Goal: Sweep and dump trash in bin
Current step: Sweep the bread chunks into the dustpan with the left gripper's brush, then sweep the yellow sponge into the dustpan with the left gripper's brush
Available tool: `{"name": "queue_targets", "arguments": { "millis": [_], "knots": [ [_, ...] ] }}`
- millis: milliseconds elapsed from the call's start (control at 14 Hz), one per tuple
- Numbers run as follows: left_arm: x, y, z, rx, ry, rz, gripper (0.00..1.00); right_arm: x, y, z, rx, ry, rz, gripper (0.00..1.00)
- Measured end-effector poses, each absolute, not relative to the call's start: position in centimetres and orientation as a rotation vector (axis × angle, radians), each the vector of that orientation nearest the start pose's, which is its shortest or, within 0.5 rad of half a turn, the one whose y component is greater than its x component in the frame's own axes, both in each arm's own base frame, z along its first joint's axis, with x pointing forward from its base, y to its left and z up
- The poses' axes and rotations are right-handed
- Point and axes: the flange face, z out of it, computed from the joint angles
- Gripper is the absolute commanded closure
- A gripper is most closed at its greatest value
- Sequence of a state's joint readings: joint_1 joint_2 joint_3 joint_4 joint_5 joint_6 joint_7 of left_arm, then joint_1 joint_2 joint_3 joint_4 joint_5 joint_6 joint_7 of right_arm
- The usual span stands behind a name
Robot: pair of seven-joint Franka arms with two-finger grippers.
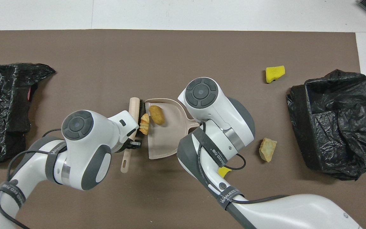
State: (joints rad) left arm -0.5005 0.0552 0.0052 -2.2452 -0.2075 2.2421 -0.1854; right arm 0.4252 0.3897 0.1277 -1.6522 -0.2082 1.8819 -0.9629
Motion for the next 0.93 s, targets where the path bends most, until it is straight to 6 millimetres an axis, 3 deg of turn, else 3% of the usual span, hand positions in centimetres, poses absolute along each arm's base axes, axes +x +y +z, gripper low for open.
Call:
{"name": "queue_targets", "arguments": {
  "millis": [286, 501, 644, 930],
  "knots": [
    [43.5, -30.2, 35.0, -3.277, 0.098, 0.181, 1.00, 56.2, 31.9, 37.6, 2.117, 2.154, -0.275, 1.00],
    [44.3, -30.5, 36.5, -3.286, -0.139, 0.161, 1.00, 56.3, 32.0, 37.6, 2.117, 2.154, -0.258, 1.00],
    [45.2, -28.3, 38.0, -3.264, -0.310, 0.195, 1.00, 56.4, 32.1, 37.6, 2.121, 2.149, -0.244, 1.00],
    [45.7, -21.2, 41.0, -3.115, -0.478, 0.313, 1.00, 56.4, 32.1, 37.6, 2.142, 2.126, -0.239, 1.00]
  ]
}}
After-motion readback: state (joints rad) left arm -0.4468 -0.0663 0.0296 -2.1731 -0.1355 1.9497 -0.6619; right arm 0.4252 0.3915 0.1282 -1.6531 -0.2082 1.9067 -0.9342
